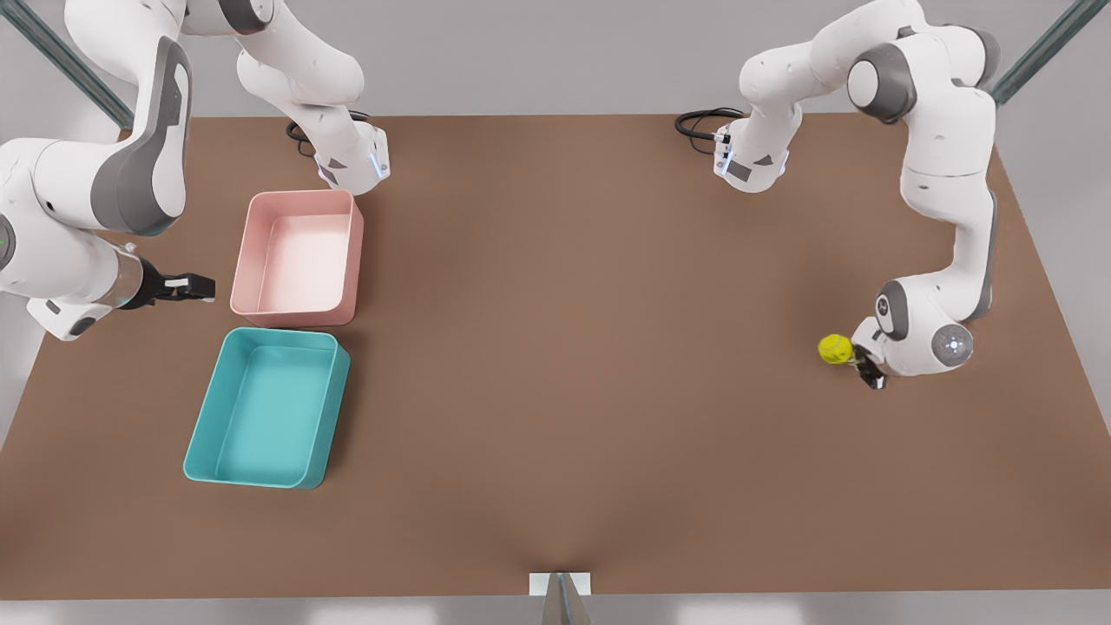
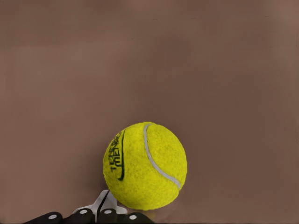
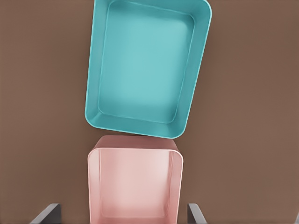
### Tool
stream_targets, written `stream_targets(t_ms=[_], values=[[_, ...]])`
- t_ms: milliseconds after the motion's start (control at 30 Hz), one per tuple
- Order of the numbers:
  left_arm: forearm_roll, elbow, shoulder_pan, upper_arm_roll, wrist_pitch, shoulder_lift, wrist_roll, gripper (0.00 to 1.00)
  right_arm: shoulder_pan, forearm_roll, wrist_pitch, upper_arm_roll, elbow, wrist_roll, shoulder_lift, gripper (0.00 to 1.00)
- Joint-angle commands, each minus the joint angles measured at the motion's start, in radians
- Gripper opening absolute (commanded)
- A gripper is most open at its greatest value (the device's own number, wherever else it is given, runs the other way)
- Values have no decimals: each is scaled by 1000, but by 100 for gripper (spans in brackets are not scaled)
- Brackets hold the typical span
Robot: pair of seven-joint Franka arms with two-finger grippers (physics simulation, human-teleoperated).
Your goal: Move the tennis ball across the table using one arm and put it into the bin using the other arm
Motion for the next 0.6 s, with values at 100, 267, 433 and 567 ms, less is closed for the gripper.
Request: stream_targets(t_ms=[100, 267, 433, 567], values=[[-305, 45, -65, -214, -102, -68, -1296, 21, 0, -1, -1, 0, 0, -14, -1, 100], [-110, 530, -189, 71, -845, -140, -1811, 100, 23, -4, -18, 11, 6, -18, 48, 100], [-132, 550, -373, 317, -1018, -260, -1597, 100, 266, 6, -4, 12, 58, 58, 137, 99], [-135, 583, -352, 306, -1248, -248, -1601, 100, 413, -6, 557, 11, -203, 443, 229, 98]])
